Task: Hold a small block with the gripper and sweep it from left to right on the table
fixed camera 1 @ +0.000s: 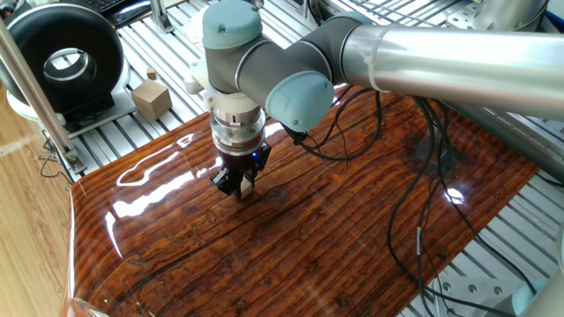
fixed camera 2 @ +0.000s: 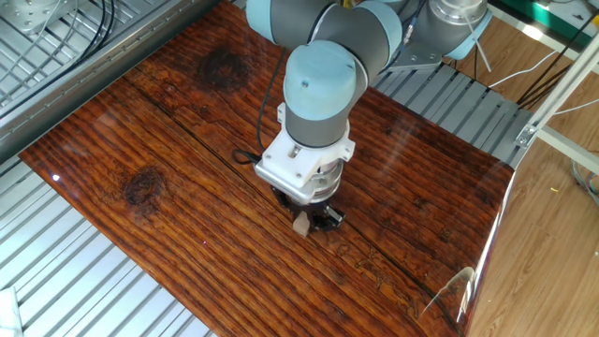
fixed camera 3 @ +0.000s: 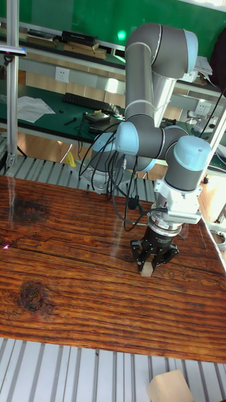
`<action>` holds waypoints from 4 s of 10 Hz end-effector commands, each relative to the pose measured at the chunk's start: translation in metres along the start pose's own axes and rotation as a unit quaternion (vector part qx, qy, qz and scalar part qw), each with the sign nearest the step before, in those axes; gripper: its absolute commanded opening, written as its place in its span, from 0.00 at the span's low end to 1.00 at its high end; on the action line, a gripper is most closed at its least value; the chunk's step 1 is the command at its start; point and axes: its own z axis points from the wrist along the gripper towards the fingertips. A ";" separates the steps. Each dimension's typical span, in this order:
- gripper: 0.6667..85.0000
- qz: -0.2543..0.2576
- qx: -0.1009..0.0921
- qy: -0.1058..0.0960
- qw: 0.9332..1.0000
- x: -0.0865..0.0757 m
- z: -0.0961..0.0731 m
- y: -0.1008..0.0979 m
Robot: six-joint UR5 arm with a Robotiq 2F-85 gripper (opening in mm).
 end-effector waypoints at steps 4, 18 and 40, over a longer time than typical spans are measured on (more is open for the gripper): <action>0.00 0.002 0.001 -0.006 1.000 -0.005 -0.001 -0.004; 0.00 0.014 -0.010 -0.007 1.000 -0.003 -0.001 0.014; 0.00 0.031 -0.012 0.004 0.999 0.007 -0.008 0.043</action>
